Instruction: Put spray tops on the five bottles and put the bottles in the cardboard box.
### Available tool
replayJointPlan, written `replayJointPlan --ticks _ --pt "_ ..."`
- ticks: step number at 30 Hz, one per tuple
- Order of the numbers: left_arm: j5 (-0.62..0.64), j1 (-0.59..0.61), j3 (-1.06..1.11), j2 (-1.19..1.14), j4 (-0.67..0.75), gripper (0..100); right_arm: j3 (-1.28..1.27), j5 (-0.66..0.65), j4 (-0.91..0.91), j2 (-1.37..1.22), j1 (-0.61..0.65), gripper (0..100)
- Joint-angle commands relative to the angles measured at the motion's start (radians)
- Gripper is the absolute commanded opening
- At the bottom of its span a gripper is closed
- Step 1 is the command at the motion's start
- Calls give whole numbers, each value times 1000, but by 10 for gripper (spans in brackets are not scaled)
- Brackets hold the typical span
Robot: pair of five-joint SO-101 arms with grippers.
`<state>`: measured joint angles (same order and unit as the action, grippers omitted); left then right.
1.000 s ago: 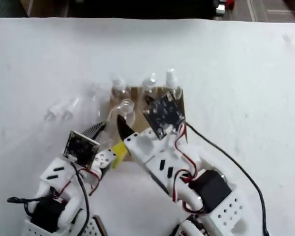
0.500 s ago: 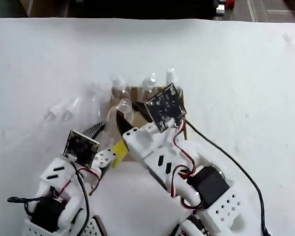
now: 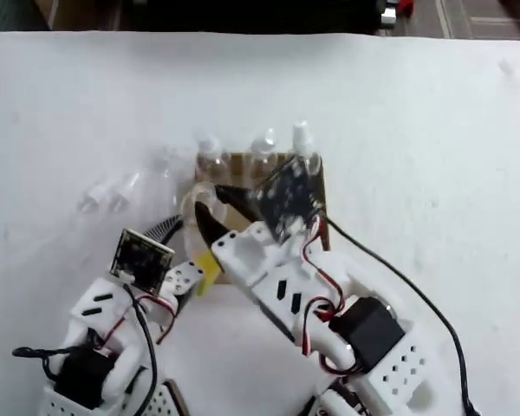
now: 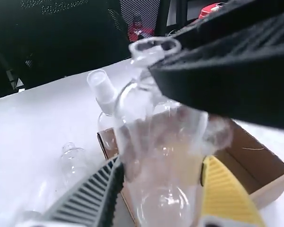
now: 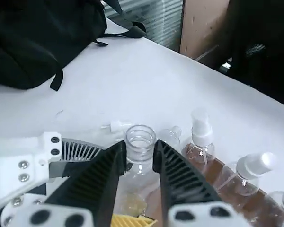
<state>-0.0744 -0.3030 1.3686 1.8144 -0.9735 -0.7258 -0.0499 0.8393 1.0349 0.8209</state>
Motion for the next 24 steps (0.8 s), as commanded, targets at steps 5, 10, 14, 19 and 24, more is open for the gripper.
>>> replayJointPlan --ticks 5,10,14,19,24 --pt "2 4 -5 7 32 229 2 -69 -13 45 -4 29" --pt "2 -1 -5 7 32 229 -5 -68 12 145 2 181" --pt "2 1 -5 7 32 229 -58 -68 -35 148 19 233" --pt "2 2 -5 7 32 229 -92 -68 -81 148 19 233" --pt "2 -1 -5 7 32 229 -87 -68 -94 147 19 233"
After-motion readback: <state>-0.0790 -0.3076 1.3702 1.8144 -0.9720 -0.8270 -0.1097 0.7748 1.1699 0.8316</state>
